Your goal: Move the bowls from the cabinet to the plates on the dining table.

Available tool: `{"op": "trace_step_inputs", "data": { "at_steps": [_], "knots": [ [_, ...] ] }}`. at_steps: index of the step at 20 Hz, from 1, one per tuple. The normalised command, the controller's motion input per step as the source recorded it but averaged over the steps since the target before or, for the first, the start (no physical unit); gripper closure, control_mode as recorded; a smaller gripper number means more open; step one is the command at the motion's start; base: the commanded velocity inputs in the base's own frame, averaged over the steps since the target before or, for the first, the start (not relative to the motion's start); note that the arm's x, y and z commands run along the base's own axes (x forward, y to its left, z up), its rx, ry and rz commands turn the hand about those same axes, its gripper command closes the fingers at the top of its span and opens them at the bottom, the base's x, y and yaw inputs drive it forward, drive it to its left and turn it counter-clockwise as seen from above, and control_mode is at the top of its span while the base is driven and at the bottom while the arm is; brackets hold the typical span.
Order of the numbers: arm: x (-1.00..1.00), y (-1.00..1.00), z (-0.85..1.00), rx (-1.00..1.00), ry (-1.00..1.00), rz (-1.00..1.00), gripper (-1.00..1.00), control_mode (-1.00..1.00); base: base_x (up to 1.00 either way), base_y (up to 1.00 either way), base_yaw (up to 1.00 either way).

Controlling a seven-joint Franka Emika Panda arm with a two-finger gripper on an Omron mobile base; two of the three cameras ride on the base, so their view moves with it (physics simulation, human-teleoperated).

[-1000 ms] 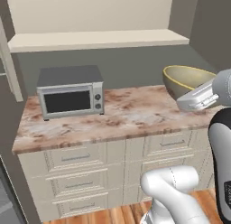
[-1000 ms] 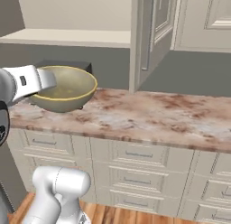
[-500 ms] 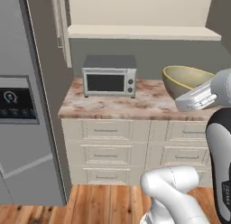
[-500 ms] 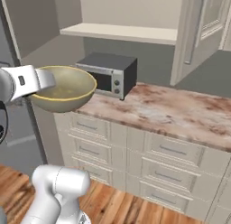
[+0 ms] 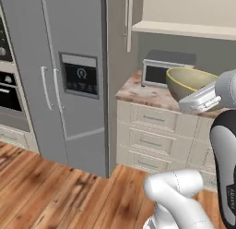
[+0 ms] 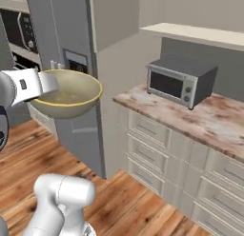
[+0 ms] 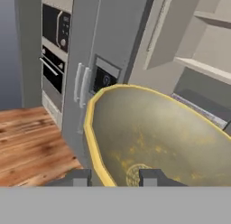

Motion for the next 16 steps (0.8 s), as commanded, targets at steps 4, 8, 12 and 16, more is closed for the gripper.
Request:
{"op": "trace_step_inputs", "data": {
  "at_steps": [4,8,12,16],
  "knots": [
    [0.0,0.0,0.0,0.0,0.0,0.0,1.0,1.0,-0.4,0.36,0.59],
    [0.0,0.0,0.0,0.0,0.0,0.0,1.0,1.0,-0.34,0.34,0.6],
    [0.0,0.0,0.0,0.0,0.0,0.0,1.0,1.0,-0.21,0.26,0.6],
    [0.0,0.0,0.0,0.0,0.0,0.0,1.0,1.0,-0.07,0.26,0.59]
  ]
}}
